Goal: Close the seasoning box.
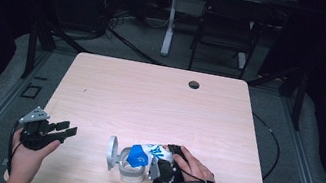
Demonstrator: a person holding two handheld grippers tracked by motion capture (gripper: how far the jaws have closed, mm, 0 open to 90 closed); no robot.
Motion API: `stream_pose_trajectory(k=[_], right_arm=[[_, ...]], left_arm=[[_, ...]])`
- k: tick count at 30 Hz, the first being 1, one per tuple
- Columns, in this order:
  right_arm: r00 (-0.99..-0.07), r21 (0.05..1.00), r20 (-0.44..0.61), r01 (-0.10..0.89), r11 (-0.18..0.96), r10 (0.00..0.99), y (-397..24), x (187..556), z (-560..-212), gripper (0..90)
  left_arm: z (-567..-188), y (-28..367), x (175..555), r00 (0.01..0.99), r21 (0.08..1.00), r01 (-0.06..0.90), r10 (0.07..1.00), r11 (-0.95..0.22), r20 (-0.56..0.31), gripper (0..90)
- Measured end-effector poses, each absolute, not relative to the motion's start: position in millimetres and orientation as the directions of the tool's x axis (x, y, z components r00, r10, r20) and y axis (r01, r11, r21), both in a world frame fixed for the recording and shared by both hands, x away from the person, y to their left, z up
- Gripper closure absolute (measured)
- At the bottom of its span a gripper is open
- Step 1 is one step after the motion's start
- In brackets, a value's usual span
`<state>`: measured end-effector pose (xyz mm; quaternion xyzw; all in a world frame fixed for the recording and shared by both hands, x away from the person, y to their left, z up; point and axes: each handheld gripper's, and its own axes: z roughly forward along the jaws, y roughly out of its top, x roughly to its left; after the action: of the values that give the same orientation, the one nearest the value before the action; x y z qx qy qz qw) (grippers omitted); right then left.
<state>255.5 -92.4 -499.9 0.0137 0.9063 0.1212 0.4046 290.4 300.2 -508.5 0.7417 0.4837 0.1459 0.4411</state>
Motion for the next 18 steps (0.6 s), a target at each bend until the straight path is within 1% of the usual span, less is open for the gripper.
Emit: stream_pose_trajectory(k=[18], right_arm=[[-0.676,0.215,-0.729,-0.078,0.974,0.106,-92.3,256.4,-498.8,45.6]], left_arm=[[-509.5,300.9,290.8,0.486,0.793,0.592,0.848,-0.142,-0.212,56.6]])
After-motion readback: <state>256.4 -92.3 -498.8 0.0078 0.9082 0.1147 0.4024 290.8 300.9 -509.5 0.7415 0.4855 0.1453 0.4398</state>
